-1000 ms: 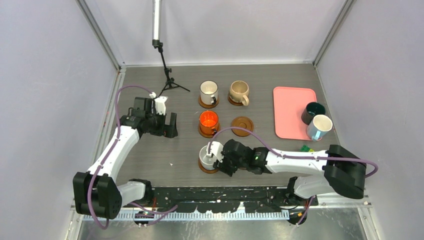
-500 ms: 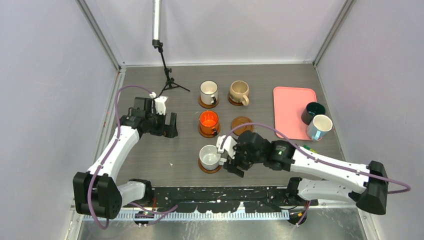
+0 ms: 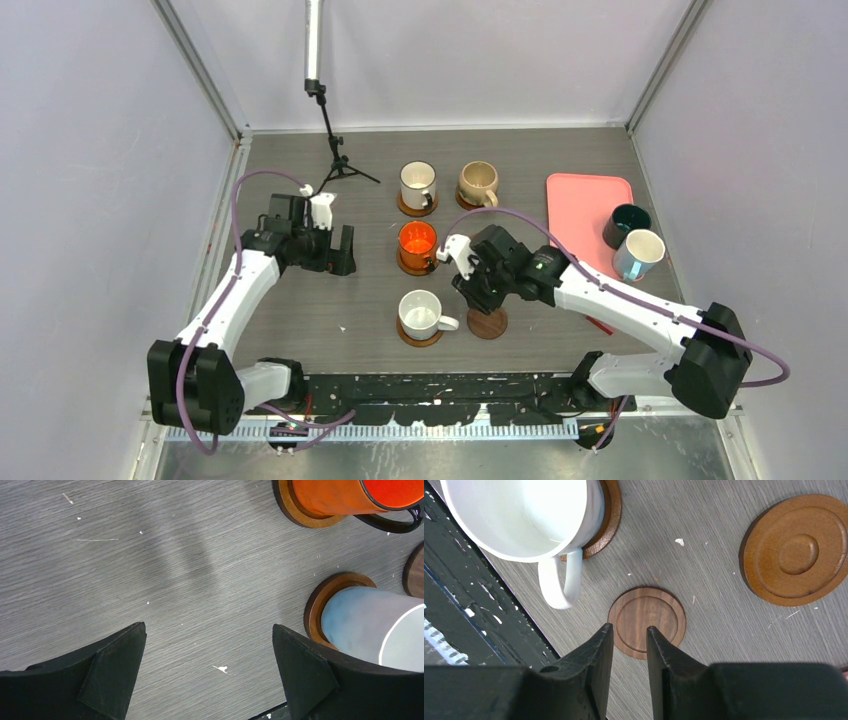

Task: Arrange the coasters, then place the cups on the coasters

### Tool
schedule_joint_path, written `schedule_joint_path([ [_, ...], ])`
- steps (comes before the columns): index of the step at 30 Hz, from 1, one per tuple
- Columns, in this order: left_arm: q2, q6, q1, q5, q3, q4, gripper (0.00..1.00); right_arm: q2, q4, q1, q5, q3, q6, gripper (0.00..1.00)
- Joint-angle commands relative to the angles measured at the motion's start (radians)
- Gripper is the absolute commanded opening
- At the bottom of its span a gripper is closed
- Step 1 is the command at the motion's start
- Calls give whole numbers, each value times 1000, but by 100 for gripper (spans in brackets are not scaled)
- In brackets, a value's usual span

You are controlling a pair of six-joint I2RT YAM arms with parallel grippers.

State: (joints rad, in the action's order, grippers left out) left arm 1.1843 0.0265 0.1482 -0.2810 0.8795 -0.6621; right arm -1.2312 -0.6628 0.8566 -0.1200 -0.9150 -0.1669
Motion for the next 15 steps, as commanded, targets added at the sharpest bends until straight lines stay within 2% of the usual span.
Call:
schedule_joint_path([
  [1,2,13,-10,-9,9,38,100,-17,40,11,7,2,-23,34],
  [10,5,25,-25,-17,4,47,100,-84,116,18,-7,11,-40,14],
  [15,16,30,-32,-18,5,56,100,-113,163,39,-19,33,-42,10],
])
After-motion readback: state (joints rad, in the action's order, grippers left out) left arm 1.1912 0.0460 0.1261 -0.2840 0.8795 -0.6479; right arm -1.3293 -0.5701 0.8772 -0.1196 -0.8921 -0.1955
